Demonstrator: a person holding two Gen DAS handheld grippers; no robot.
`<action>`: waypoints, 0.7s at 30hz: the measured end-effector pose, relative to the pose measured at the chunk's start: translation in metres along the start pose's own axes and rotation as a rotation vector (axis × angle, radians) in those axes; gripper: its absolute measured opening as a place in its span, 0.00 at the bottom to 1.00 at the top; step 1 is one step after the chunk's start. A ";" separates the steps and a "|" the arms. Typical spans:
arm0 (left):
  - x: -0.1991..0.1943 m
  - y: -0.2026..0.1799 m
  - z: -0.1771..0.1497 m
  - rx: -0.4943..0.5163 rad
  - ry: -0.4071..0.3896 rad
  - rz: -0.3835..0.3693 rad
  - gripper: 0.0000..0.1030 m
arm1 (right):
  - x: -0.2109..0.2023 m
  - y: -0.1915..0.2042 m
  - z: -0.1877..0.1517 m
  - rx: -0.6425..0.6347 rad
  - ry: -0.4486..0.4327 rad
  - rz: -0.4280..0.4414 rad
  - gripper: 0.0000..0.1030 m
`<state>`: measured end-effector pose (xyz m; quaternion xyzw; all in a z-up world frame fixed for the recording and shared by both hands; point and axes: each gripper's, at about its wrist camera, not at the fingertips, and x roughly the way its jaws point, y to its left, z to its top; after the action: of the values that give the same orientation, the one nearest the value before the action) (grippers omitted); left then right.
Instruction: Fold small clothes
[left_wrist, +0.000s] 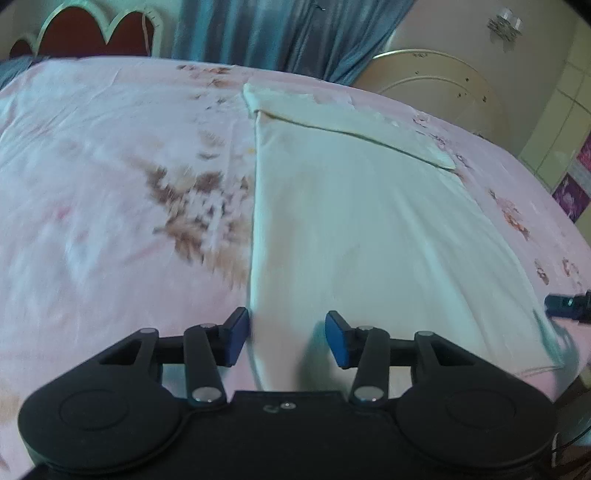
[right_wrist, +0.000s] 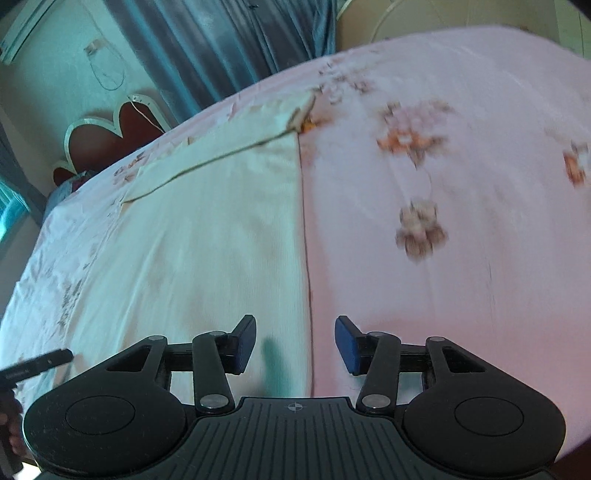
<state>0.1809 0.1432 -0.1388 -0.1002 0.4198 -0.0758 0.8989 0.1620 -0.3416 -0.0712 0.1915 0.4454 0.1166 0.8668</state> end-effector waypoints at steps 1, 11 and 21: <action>-0.002 0.003 -0.003 -0.024 0.003 -0.011 0.41 | -0.001 -0.001 -0.004 0.002 0.006 0.001 0.47; -0.003 0.014 -0.018 -0.180 0.039 -0.147 0.28 | -0.004 -0.008 -0.025 0.076 0.057 0.106 0.26; -0.001 0.027 -0.021 -0.257 -0.019 -0.169 0.05 | -0.017 -0.011 -0.013 0.088 -0.024 0.212 0.02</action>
<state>0.1651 0.1670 -0.1576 -0.2500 0.4077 -0.0960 0.8730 0.1418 -0.3550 -0.0710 0.2767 0.4171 0.1857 0.8456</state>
